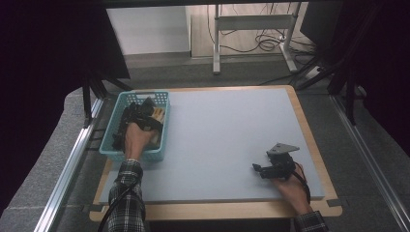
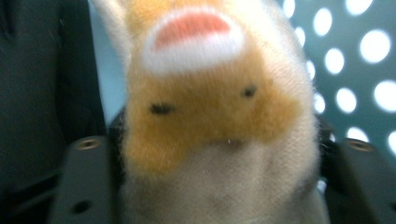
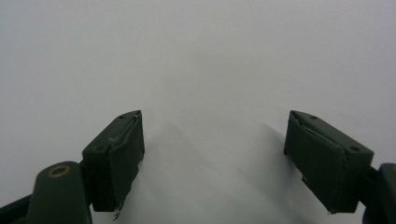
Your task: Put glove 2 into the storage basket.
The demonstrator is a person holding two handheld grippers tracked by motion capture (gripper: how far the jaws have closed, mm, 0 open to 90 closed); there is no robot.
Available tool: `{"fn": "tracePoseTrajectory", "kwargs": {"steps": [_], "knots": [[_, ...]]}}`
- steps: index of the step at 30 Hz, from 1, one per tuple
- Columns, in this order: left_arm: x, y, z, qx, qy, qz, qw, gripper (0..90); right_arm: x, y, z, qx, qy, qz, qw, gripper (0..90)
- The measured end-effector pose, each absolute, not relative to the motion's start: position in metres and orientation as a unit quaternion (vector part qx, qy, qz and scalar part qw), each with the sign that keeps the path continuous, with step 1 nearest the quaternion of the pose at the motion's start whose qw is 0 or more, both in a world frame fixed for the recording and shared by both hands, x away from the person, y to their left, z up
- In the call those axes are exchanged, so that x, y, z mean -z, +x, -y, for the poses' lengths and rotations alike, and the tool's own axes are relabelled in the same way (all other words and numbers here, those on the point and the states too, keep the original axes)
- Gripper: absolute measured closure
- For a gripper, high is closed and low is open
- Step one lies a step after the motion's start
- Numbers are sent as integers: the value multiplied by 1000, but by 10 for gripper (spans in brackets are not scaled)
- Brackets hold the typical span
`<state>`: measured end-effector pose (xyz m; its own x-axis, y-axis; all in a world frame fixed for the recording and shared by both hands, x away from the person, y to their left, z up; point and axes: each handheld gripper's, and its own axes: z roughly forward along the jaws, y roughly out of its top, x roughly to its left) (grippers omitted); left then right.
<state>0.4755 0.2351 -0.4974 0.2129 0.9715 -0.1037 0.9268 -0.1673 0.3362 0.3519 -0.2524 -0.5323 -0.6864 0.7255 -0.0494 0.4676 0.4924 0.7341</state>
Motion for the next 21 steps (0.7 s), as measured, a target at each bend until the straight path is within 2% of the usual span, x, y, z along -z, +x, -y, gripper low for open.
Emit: {"fn": "tracePoseTrajectory", "kwargs": {"steps": [2, 5, 8, 12, 15, 17, 21], "knots": [[497, 474, -237, -65, 759, -625, 171, 190, 532, 352, 252, -359, 353, -845, 179, 195], [492, 470, -240, -61, 758, -624, 180, 104, 532, 352, 252, -359, 353, -845, 179, 196], [484, 466, -242, -64, 758, -620, 190, 76, 532, 352, 252, -359, 353, -845, 179, 196], [464, 457, -248, -85, 754, -613, 219, 97, 532, 352, 252, -359, 353, -845, 180, 196], [451, 450, -254, -113, 752, -608, 230, 240, 532, 352, 252, -359, 353, -845, 180, 196], [446, 446, -258, -128, 748, -607, 235, 415, 532, 352, 252, -359, 353, -845, 180, 196], [450, 443, -261, -157, 746, -614, 205, 753, 532, 352, 252, -359, 353, -845, 180, 196]]}}
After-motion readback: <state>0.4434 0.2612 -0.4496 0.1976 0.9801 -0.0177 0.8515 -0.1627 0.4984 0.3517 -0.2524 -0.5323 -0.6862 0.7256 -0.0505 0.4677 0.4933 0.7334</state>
